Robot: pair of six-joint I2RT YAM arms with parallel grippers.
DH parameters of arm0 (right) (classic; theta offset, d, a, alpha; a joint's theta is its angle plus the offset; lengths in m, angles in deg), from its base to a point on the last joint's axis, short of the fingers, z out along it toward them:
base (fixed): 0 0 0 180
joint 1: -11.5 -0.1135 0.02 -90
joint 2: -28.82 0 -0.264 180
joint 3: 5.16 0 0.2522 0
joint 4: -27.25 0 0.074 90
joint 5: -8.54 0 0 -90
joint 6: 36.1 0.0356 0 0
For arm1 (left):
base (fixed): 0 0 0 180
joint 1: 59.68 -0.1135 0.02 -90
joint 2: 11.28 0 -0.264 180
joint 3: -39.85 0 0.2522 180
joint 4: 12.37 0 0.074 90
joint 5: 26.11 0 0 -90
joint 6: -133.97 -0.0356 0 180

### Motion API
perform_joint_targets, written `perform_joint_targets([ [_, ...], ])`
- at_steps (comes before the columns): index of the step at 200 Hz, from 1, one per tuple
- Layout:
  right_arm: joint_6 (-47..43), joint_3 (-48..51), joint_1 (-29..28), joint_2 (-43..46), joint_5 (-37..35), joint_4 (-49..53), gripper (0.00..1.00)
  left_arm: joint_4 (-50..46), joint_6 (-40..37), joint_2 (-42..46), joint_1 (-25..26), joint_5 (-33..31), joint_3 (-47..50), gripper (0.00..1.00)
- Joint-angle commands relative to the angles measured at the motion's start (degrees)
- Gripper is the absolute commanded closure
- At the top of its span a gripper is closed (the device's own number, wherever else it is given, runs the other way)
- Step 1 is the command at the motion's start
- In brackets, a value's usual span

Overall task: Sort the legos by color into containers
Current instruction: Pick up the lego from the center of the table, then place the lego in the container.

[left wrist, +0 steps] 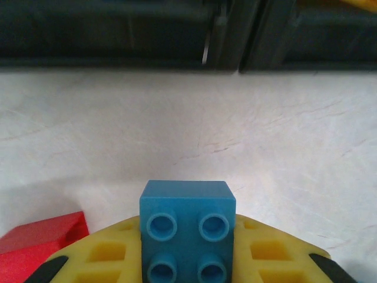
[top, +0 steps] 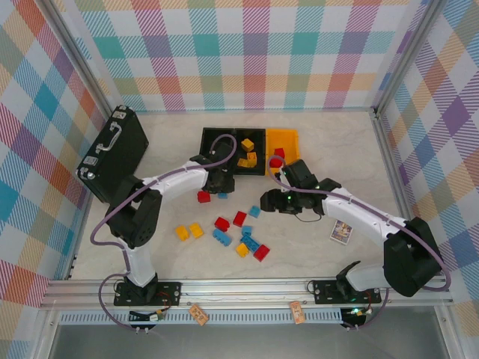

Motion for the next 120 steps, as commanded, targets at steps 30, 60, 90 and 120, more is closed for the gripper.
perform_joint_targets([
  [30,0.3,-3.8,-0.2,-1.8,1.3,-2.9,0.40,-5.5,-2.1,2.7,-5.2,-0.2,-8.0,0.84],
  [60,0.8,-4.3,-0.2,-2.4,1.2,-3.4,0.40,-7.1,-3.3,-0.4,-8.7,0.8,-14.6,0.83],
  [90,1.3,-4.4,-0.2,-2.7,1.2,-3.7,0.40,-9.0,-4.3,-5.5,-11.1,2.3,-22.4,0.83],
  [120,1.7,-4.4,-0.2,-3.5,1.1,-3.9,0.41,-10.7,-4.7,-11.5,-12.3,3.5,-30.4,0.82],
])
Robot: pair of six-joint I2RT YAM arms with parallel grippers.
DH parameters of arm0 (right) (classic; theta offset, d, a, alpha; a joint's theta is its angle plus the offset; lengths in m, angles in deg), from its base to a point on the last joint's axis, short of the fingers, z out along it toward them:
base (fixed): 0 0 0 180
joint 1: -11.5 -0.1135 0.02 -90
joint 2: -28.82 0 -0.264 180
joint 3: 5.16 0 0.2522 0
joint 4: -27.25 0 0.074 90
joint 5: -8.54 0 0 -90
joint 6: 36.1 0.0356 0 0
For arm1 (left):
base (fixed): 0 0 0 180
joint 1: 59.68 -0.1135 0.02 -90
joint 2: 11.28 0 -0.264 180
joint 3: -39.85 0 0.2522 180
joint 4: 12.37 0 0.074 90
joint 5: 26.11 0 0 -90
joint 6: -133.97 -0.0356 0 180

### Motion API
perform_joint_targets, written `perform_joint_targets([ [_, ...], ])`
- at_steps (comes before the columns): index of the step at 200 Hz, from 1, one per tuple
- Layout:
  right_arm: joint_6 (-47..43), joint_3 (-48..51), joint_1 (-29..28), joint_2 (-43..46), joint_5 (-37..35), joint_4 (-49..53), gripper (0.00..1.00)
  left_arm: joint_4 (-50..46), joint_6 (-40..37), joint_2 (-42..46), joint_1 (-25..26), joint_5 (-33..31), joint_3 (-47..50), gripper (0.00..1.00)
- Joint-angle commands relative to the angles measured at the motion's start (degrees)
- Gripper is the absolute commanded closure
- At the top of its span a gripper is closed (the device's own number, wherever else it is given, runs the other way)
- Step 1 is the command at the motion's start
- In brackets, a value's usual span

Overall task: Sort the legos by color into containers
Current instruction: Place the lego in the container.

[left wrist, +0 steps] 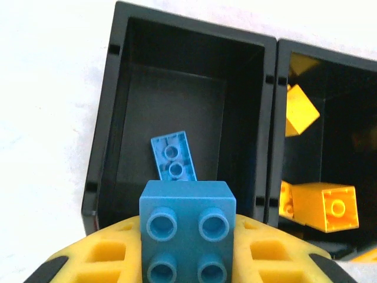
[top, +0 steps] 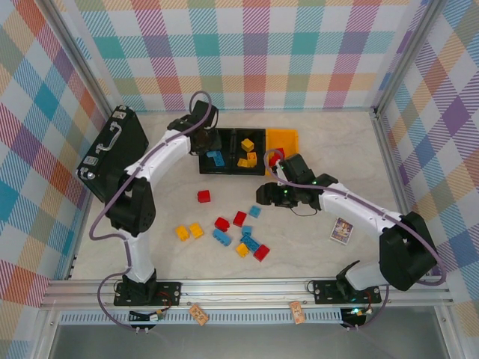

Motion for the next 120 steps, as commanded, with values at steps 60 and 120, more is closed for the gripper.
perform_joint_targets([
  [60,1.3,-1.6,-0.3,-1.8,1.0,-1.4,0.41,-5.7,0.0,-14.9,-1.7,4.1,-16.8,0.80],
  [120,0.9,-1.5,-0.2,-1.4,0.2,-0.6,0.41,-5.5,3.0,-20.3,-2.2,5.1,-20.5,0.78],
])
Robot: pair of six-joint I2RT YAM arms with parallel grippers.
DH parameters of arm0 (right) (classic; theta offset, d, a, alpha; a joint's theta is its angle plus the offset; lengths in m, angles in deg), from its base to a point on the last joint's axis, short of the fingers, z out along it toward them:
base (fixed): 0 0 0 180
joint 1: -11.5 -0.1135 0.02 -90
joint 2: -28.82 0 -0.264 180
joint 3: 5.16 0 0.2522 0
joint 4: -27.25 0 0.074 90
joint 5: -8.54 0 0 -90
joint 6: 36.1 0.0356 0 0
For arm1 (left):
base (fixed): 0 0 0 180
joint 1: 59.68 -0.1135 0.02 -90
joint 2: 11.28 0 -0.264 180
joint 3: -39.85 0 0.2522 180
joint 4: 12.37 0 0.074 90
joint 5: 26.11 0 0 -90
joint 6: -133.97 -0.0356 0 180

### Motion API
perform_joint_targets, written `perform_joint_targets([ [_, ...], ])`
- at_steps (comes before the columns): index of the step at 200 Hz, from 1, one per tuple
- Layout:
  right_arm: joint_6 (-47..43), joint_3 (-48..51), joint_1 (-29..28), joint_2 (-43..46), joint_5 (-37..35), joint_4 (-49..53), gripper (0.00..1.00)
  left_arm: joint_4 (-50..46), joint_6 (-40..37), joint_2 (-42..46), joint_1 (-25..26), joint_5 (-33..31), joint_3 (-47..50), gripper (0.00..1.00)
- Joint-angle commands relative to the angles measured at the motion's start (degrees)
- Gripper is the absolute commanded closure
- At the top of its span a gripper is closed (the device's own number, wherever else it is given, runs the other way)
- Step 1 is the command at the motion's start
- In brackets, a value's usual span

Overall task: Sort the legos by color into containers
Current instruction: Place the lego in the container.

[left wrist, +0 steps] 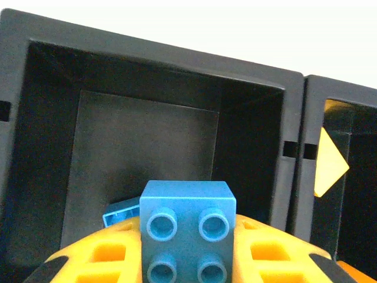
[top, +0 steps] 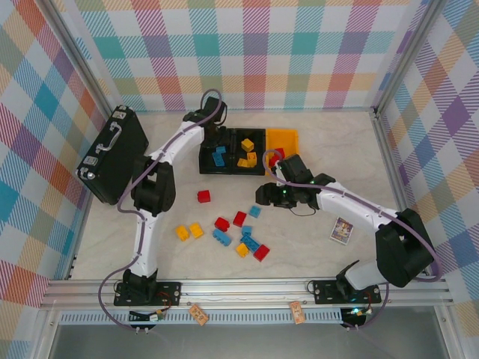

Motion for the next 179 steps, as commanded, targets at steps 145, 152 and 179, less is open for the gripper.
perform_joint_targets([
  [145,0.4,-0.4,-0.2,0.7,0.0,-0.7,0.41,-1.3,3.7,-1.3,-1.0,1.5,-1.1,0.57],
  [152,0.4,-0.4,-0.3,0.7,0.0,-0.8,0.40,-1.2,3.7,-0.7,-1.0,1.6,-0.9,0.57],
  [179,0.4,-0.6,-0.2,0.6,0.2,-1.1,0.41,0.0,4.1,2.5,-1.0,2.5,1.3,0.57],
])
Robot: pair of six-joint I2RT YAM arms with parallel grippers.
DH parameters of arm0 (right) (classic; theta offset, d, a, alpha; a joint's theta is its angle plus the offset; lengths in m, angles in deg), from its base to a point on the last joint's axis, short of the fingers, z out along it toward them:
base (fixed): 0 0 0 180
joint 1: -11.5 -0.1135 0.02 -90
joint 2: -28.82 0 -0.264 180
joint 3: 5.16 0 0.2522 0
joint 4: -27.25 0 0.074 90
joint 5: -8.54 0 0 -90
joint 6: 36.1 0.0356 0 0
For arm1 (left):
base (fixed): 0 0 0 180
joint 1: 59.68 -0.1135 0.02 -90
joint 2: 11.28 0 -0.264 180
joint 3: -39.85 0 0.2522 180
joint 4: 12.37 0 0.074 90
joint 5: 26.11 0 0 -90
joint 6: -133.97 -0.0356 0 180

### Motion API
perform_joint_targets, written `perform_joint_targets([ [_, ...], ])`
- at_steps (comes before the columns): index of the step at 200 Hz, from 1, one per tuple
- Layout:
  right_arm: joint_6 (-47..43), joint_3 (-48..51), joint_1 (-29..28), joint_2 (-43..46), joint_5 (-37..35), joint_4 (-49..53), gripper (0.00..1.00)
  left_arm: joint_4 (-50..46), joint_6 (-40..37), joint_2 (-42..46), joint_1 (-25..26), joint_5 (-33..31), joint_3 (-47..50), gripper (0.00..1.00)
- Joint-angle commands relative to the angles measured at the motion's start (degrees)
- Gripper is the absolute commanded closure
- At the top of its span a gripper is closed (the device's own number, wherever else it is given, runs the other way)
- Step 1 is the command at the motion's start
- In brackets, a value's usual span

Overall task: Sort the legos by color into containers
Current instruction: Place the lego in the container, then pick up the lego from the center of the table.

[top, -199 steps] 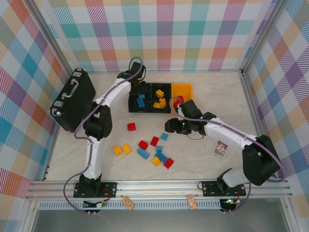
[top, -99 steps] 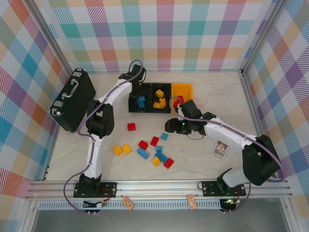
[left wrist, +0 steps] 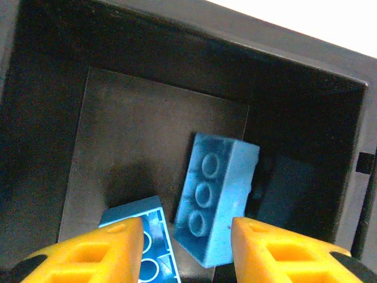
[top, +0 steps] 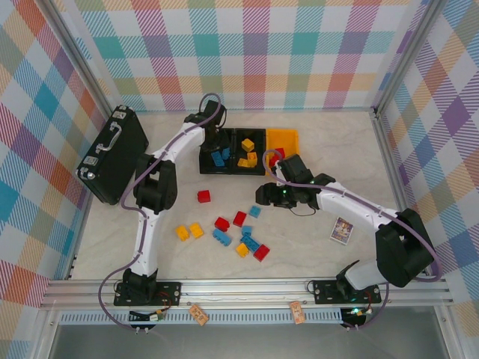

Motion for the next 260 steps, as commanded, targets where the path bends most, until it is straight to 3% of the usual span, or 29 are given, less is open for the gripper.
perform_joint_targets([
  [1,0.5,-0.7,-0.2,0.5,0.3,-1.0,0.41,0.8,1.0,5.0,-0.3,1.7,1.6,0.57],
  [75,-1.2,-2.1,-0.2,1.7,-0.4,1.5,0.41,4.3,0.9,18.0,1.3,4.9,14.4,0.57],
  [150,-6.5,-4.2,0.3,5.3,-0.2,5.4,0.40,7.3,0.1,37.2,2.3,4.1,40.7,0.53],
  [176,-7.3,-5.8,0.4,4.5,0.6,6.0,0.39,8.6,0.3,42.4,2.8,1.6,48.8,0.46],
  [260,-4.9,-3.5,-0.3,0.9,5.4,1.5,0.38,8.6,2.3,38.6,5.6,-2.5,54.8,0.35],
])
